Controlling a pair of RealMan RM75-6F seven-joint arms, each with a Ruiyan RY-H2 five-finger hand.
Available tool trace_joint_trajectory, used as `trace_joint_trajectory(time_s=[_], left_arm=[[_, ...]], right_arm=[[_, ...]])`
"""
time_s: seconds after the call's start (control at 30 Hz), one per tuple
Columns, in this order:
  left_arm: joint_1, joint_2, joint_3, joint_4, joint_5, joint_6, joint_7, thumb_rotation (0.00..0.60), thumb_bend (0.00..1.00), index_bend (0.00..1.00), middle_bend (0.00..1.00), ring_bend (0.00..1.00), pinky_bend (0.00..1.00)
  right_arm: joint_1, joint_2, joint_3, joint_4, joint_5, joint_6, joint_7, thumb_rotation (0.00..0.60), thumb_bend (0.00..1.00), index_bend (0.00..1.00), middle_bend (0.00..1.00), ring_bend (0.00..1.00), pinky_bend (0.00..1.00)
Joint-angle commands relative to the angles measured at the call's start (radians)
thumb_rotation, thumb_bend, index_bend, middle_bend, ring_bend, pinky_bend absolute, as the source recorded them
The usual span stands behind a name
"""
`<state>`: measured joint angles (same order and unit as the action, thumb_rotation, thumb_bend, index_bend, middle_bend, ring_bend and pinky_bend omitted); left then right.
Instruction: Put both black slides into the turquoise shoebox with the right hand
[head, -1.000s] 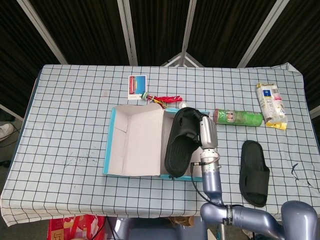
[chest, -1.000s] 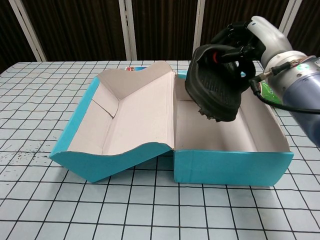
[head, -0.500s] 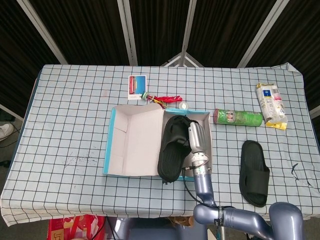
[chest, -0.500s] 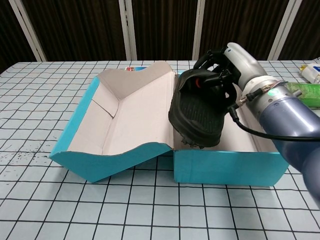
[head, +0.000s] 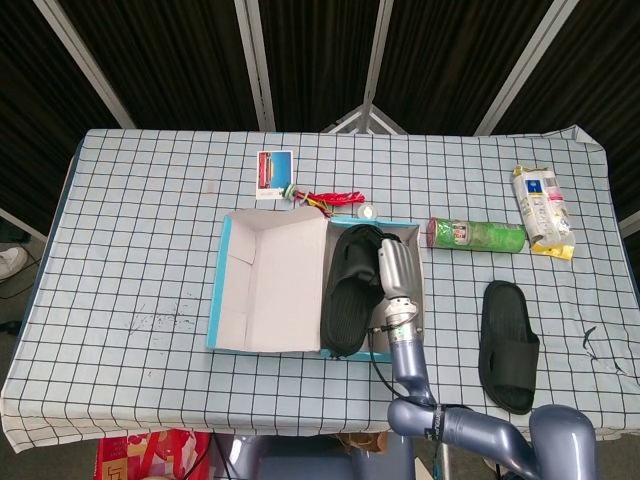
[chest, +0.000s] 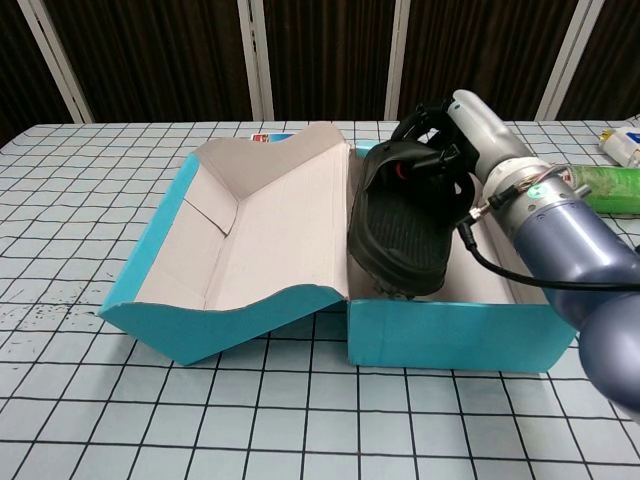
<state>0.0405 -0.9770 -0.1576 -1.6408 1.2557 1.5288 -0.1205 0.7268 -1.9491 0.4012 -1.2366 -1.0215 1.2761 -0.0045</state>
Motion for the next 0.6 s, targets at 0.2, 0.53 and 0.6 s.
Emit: trace_joint_trajectory(time_s=[0.2,0.53,0.6], left_arm=[[0.000,-0.001,0.000,-0.002,-0.002,0.001,0.005,0.600,0.37,0.08,0.00,0.00,0.09],[0.000,-0.001,0.000,-0.002,-0.001,0.002,0.003,0.600,0.37,0.08,0.00,0.00,0.09],[0.000,0.000,0.000,-0.001,-0.001,0.001,0.001,0.600,0.37,0.08,0.00,0.00,0.09]], right_arm=[[-0.001,-0.035,0.000,0.079,-0.036,-0.034,0.059,0.600,0.50,0.50,0.52,0.50,0.29],[0.000,-0.080,-0.013,0.172,-0.061,-0.069,0.088,0.600,0.50,0.50,0.52,0.50,0.29],[-0.001,-0.088,-0.023,0.197,-0.070,-0.077,0.086,0.600,0.50,0.50,0.52,0.50,0.29]])
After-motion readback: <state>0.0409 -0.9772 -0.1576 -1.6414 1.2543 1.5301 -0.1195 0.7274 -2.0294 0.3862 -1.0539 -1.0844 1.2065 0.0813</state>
